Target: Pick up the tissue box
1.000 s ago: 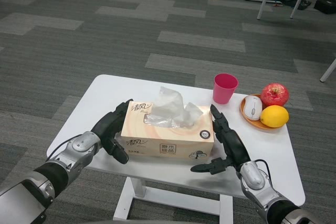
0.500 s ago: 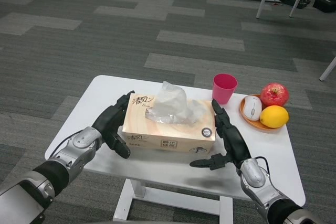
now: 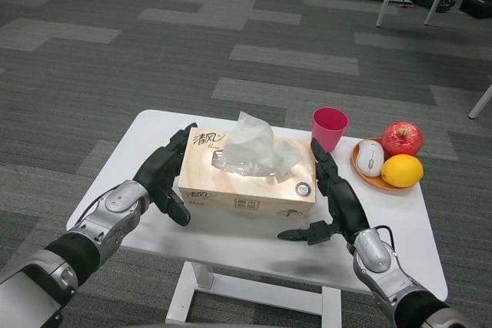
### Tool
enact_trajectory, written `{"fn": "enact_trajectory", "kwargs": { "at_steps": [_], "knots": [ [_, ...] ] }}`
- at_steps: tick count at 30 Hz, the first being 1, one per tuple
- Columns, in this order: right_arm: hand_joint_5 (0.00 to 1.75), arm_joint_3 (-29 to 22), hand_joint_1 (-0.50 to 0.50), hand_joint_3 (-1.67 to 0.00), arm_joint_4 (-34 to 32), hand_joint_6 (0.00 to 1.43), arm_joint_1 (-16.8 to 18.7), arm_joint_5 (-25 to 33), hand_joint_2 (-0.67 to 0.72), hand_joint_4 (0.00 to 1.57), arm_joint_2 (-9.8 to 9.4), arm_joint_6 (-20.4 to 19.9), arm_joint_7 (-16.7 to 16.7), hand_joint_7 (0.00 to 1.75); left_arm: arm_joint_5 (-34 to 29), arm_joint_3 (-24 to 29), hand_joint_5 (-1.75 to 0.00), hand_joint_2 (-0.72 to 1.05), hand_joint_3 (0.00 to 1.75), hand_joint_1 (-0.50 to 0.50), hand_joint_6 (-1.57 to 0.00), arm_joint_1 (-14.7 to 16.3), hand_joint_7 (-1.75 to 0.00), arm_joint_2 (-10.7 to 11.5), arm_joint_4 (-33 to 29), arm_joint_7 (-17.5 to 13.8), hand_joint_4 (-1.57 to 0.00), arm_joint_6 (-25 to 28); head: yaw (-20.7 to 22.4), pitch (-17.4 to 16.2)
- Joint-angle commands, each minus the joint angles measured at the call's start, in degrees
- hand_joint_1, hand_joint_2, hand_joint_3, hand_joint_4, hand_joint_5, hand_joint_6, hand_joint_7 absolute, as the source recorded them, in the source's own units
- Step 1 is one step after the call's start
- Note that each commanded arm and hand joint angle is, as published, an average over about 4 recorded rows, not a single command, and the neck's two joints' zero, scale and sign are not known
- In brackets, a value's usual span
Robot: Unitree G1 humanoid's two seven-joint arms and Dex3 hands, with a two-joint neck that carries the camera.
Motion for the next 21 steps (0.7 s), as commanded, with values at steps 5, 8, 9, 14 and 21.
{"fn": "enact_trajectory", "kwargs": {
  "at_steps": [5,8,9,14,21],
  "knots": [
    [0.1,0.71,-0.17,-0.26,-3.85,0.0,-0.13,-0.83,-0.29,0.06,0.45,-0.88,1.2,0.07,0.54,-0.83,-0.1,-0.66,0.0,0.5,0.0,-0.01,0.0,-0.91,-2.01,-1.0,0.0,-0.55,-0.06,0.11],
    [0.1,0.71,-0.17,-0.3,-4.07,0.0,-0.02,-0.83,-0.24,0.04,0.41,-0.88,1.2,0.07,0.54,-0.8,-0.03,-0.64,0.0,0.5,0.0,0.06,0.0,-0.89,-2.03,-1.0,0.0,-0.55,-0.02,0.19],
    [0.1,0.71,-0.17,-0.28,-4.16,0.0,0.0,-0.81,-0.24,0.04,0.41,-0.88,1.2,0.07,0.52,-0.8,0.0,-0.64,0.0,0.5,0.0,0.06,0.0,-0.89,-2.03,-1.0,0.0,-0.55,-0.01,0.2],
    [0.1,0.71,-0.17,-0.28,-4.51,0.0,0.07,-0.83,-0.26,0.04,0.41,-0.88,1.2,0.07,0.36,-0.8,-0.05,-0.64,0.0,0.5,0.0,0.06,0.0,-0.89,-2.03,-1.0,0.0,-0.55,-0.07,0.14],
    [0.1,0.73,-0.17,-0.28,-5.08,0.0,0.11,-0.77,-0.29,0.05,0.34,-0.79,1.18,0.07,0.36,-0.8,-0.03,-0.64,0.0,0.5,0.0,0.06,0.0,-0.89,-2.27,-1.0,0.0,-0.55,-0.05,0.16]
  ]
}}
